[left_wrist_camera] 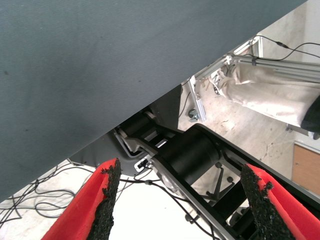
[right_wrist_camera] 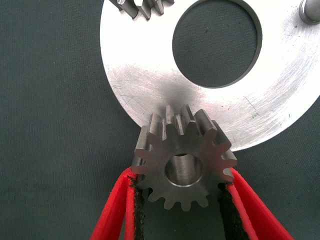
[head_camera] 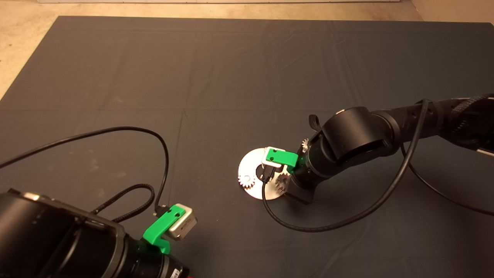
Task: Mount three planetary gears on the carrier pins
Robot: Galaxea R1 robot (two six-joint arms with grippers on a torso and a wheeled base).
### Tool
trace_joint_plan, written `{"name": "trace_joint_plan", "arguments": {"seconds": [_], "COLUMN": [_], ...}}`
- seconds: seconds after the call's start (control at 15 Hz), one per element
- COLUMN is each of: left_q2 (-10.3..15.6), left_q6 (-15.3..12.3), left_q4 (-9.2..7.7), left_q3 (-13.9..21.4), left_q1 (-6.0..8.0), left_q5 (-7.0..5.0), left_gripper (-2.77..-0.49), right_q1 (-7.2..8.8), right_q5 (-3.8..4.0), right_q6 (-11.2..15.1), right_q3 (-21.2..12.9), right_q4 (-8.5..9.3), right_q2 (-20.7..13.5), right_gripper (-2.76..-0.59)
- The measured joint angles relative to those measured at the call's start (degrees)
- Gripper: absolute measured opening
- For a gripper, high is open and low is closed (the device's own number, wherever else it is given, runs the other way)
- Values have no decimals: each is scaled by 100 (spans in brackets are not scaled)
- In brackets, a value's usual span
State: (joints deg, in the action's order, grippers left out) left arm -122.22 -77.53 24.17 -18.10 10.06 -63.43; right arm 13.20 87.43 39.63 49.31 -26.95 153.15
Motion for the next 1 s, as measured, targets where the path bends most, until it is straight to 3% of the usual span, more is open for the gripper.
{"name": "trace_joint_plan", "arguments": {"seconds": [0.4,0.73,1.0], "left_q2": [0,0,0], "left_q6": [0,0,0], "left_q4": [1,0,0], "left_q3": [0,0,0], "left_q1": [0,0,0], "left_q5": [67,69,72], "left_gripper": [-161,-161,-161], "right_q1": [7,38,51], "right_q5": [-20,52,49], "right_q6": [0,0,1], "right_q3": [-74,-166,-256], "right_q4": [-2,-6,-6], "right_q2": [-17,-144,-158], "right_gripper": [-252,-252,-252]}}
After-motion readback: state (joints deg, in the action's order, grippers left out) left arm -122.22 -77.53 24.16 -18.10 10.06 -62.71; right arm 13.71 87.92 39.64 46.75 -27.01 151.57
